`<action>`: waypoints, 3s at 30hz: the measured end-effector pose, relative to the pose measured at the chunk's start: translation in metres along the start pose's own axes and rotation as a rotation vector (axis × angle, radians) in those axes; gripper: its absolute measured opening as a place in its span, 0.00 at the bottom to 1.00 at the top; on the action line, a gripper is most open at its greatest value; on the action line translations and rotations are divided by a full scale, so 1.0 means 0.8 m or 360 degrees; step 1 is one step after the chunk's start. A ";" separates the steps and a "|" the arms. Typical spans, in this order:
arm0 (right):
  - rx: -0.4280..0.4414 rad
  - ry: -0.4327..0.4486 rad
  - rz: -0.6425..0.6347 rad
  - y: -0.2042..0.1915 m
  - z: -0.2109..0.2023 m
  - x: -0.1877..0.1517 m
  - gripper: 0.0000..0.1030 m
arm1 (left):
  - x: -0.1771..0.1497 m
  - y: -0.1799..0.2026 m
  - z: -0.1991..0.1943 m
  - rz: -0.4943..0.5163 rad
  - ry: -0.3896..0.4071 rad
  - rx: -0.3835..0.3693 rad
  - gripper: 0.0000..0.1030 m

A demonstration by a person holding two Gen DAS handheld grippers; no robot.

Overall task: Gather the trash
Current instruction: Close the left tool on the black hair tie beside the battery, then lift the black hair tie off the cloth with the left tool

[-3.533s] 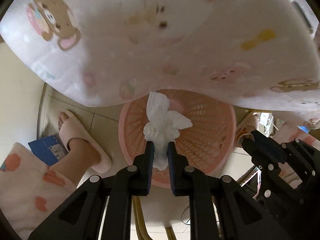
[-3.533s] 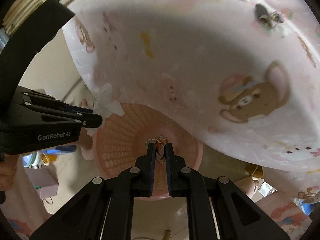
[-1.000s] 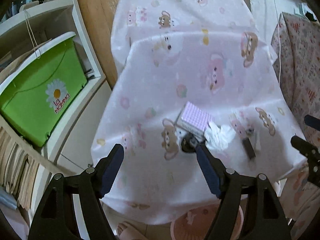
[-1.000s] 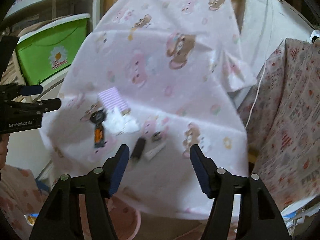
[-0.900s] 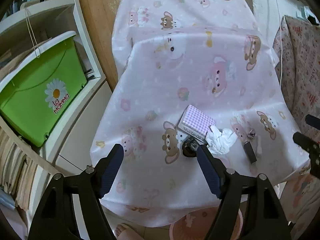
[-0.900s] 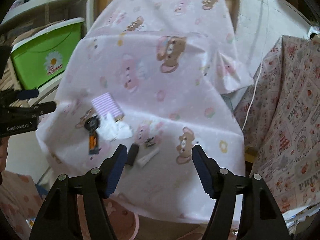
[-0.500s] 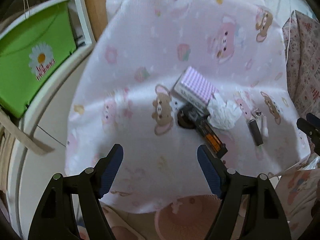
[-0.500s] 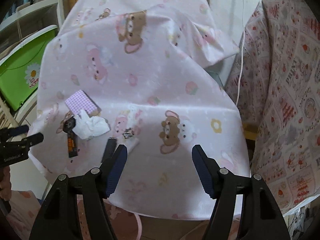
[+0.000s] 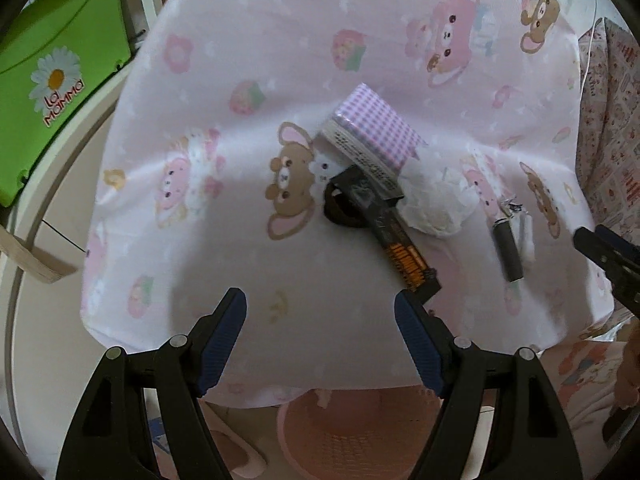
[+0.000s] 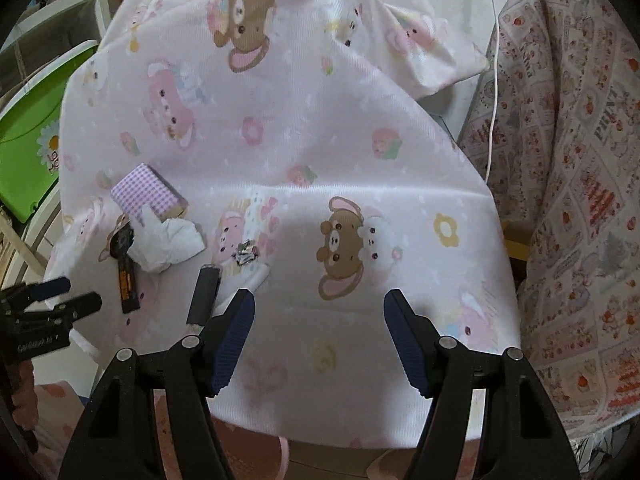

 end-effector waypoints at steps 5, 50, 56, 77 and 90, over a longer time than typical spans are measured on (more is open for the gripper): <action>0.0040 -0.0022 0.0072 0.003 0.009 0.002 0.67 | 0.007 0.022 0.001 -0.0009 -0.0019 -0.0072 0.73; 0.0150 -0.0049 -0.0145 -0.078 0.033 -0.008 0.67 | 0.046 0.042 0.023 -0.0197 -0.0012 -0.0178 0.29; 0.0143 -0.0037 -0.0140 -0.073 0.030 -0.006 0.67 | 0.048 0.046 0.025 -0.0172 0.0006 -0.0124 0.03; 0.0184 -0.0103 -0.0184 -0.109 0.064 -0.016 0.38 | 0.025 0.012 -0.011 -0.0020 -0.0110 -0.0298 0.03; 0.0166 -0.0058 -0.0243 -0.110 0.051 -0.013 0.03 | -0.009 0.008 0.000 0.0068 -0.0231 -0.0170 0.03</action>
Point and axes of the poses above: each gripper's, at about its wrist camera, not at the fingertips, and z roughly the way its jaws point, y to its right, x to its top, the point moved 9 cm from there along z, roughly the way its jaws point, and after that the axes turned 15 degrees about x, right-handed, at the moved point
